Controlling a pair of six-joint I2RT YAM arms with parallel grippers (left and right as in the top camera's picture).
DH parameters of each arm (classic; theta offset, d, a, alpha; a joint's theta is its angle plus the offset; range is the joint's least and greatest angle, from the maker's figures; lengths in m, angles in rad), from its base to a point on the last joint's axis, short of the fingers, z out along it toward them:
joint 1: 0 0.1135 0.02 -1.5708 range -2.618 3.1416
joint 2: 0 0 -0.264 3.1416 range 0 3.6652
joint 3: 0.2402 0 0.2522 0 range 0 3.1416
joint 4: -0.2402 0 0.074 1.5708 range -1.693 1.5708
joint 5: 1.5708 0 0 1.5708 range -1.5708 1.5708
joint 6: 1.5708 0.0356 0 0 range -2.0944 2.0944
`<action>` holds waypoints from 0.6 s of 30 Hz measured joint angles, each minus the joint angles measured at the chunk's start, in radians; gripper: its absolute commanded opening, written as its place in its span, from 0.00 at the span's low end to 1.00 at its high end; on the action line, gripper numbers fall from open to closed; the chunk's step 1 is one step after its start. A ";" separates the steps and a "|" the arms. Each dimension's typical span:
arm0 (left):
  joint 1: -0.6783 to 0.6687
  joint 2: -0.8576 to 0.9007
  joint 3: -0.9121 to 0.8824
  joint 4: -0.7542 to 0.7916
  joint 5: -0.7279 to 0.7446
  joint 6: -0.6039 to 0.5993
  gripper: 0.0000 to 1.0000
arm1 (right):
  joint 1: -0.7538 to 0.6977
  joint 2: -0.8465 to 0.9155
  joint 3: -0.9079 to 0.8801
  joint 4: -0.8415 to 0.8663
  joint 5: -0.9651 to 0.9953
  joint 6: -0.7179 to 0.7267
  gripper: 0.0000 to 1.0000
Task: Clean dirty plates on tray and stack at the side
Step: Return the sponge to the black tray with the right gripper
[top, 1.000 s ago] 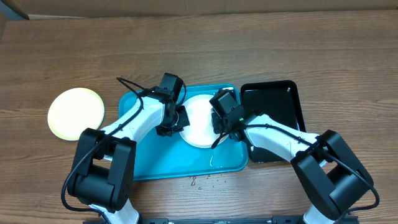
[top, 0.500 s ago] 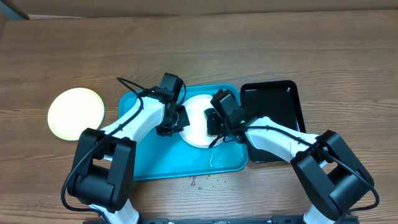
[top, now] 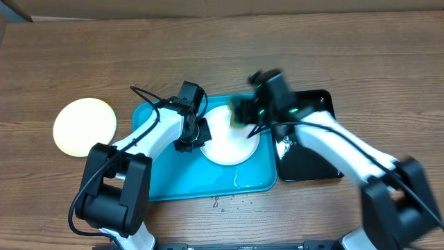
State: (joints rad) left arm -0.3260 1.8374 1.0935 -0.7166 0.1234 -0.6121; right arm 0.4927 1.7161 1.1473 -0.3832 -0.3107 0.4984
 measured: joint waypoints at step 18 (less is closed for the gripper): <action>-0.013 -0.018 -0.001 -0.030 -0.077 0.001 0.04 | -0.231 -0.159 -0.134 -0.438 0.334 -0.172 0.04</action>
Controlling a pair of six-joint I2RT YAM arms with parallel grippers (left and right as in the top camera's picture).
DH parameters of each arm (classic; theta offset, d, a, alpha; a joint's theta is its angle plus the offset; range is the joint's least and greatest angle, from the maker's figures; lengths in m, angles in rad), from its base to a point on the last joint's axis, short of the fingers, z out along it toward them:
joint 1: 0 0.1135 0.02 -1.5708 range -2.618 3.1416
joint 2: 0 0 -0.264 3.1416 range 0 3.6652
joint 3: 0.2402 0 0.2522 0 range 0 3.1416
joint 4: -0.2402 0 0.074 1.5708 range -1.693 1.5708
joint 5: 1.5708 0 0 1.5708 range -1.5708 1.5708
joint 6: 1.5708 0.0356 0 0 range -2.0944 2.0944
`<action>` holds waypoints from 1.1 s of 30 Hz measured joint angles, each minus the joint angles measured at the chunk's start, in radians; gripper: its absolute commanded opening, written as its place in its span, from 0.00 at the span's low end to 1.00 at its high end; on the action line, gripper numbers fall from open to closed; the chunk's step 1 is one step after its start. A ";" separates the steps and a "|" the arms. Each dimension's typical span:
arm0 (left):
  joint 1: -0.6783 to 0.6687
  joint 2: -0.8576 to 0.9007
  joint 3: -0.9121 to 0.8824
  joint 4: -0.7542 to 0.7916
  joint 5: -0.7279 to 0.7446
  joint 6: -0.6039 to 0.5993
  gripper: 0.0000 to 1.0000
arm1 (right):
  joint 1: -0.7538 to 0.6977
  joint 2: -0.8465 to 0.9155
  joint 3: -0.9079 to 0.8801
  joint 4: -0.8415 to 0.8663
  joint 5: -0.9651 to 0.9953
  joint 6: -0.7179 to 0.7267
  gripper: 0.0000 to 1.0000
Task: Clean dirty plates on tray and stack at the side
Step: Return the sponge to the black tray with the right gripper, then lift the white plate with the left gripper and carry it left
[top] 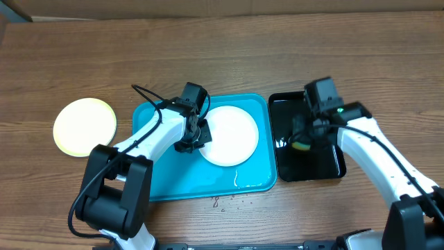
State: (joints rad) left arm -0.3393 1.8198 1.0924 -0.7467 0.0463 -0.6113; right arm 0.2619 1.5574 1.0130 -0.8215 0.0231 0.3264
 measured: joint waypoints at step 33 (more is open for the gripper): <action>-0.649 -0.497 -0.032 -0.226 -1.298 0.060 0.04 | -0.031 0.009 -0.188 0.202 0.237 0.039 1.00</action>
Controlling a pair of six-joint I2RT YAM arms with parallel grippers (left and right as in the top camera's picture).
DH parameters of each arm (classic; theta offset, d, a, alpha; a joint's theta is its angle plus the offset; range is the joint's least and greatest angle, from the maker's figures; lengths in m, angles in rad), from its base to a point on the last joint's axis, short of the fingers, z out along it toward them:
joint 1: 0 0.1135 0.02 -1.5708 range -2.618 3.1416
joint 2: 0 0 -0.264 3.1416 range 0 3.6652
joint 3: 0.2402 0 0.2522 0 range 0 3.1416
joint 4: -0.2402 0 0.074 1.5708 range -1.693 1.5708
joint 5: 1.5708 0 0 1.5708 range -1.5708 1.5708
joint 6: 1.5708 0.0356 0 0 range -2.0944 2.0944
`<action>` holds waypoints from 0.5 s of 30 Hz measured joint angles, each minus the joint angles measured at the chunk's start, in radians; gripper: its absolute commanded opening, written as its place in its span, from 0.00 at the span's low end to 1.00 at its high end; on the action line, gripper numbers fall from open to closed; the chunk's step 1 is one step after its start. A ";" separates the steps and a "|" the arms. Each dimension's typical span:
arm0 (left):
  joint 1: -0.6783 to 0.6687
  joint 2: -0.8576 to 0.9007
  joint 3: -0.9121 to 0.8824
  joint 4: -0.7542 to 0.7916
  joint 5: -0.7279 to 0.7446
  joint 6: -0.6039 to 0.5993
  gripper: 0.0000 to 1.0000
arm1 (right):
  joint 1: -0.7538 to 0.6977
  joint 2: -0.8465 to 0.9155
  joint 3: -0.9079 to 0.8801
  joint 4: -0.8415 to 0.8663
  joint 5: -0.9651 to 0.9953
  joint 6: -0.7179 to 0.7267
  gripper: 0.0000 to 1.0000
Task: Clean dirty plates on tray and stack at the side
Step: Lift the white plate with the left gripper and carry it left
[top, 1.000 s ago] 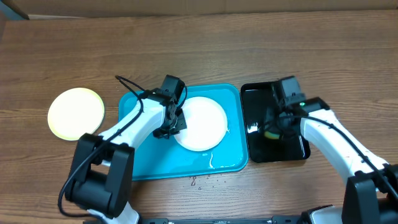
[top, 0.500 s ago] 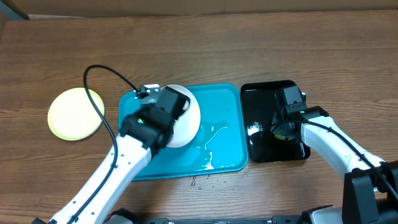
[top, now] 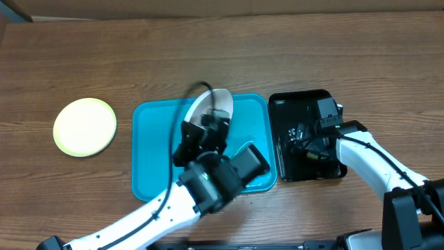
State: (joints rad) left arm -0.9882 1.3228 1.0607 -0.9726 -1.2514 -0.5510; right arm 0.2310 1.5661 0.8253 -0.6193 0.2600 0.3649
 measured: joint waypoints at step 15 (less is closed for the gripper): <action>-0.058 0.000 0.000 0.030 -0.136 0.007 0.04 | 0.000 0.000 0.000 0.001 -0.002 0.001 1.00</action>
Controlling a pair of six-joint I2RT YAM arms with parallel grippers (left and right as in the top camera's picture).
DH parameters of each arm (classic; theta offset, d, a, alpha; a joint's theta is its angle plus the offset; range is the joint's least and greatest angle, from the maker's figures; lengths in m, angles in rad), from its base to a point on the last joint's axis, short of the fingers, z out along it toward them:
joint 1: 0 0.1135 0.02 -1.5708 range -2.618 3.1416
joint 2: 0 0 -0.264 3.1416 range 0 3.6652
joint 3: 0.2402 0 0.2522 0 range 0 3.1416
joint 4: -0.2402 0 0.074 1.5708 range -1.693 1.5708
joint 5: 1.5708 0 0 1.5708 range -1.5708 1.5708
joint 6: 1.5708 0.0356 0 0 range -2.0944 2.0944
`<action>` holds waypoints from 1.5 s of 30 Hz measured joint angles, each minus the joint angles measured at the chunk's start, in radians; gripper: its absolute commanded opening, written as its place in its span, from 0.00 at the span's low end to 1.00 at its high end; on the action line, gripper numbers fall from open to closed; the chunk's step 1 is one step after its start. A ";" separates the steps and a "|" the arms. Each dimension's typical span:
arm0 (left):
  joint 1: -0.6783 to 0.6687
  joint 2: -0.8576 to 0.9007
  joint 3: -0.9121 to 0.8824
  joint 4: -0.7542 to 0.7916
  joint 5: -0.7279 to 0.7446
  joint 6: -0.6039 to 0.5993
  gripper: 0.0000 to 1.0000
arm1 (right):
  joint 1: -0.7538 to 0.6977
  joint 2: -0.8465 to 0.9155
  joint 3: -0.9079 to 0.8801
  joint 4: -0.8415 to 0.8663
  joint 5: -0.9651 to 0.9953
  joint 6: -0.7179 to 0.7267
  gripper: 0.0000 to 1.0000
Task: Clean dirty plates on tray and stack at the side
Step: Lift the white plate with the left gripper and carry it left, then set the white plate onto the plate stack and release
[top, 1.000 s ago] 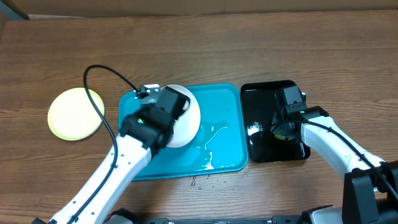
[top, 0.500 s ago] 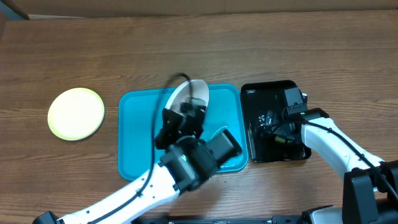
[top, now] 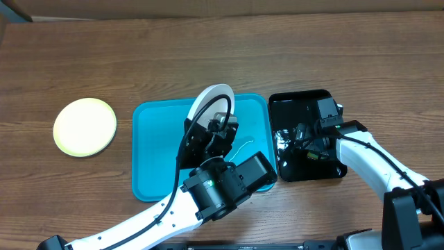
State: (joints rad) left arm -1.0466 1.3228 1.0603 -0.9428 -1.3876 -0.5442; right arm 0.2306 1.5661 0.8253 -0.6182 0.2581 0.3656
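A white plate (top: 210,103) stands tilted on its edge above the back of the blue tray (top: 156,156). My left gripper (top: 208,133) is shut on the plate's lower rim, and the left arm is raised close to the camera. A pale yellow-green plate (top: 85,126) lies flat on the table, left of the tray. My right gripper (top: 295,135) is low inside the black tray (top: 305,104) with its fingers apart. A bit of the green-yellow sponge (top: 315,156) shows beside the wrist, not between the fingers.
The blue tray has a wet streak (top: 241,146) near its right side. The black tray sits right against the blue tray's right edge. The raised left arm (top: 222,187) hides the blue tray's front right corner and the table in front of it.
The white plate has been tipped further up and now stands nearly on edge over the back of the blue tray. The left arm has shifted slightly. The right arm has not moved.
At first the left gripper steadied the white plate flat in the blue tray while the right gripper held the sponge on it. Then the right gripper and sponge were in the black tray. Later the left gripper held the plate lifted and tilted, and now nearly upright.
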 measured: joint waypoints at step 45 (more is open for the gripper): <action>1.854 0.096 0.000 0.272 1.457 -0.024 0.04 | 0.000 0.000 -0.001 -0.001 0.000 0.000 1.00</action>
State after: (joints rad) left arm 0.8078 1.4185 1.0599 -0.6708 0.0692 -0.5686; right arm 0.2306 1.5661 0.8246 -0.6193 0.2577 0.3656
